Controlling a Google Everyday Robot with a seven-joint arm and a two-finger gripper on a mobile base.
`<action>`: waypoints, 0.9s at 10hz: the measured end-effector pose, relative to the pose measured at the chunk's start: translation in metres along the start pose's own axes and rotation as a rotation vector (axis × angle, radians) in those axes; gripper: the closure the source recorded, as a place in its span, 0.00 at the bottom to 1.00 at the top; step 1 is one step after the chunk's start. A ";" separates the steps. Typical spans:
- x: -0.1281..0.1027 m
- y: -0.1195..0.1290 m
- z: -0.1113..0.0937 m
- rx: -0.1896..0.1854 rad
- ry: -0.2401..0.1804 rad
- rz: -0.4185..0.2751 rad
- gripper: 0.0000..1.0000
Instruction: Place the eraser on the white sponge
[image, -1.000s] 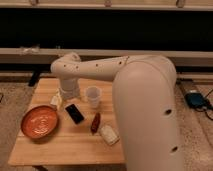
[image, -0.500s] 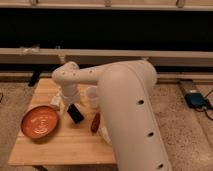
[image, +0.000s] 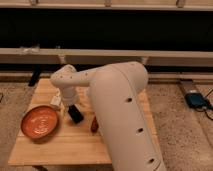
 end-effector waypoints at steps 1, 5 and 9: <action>-0.002 0.000 0.003 0.011 -0.002 -0.008 0.20; -0.007 -0.001 0.021 0.059 0.012 -0.019 0.20; -0.005 -0.005 0.034 0.113 0.054 -0.021 0.41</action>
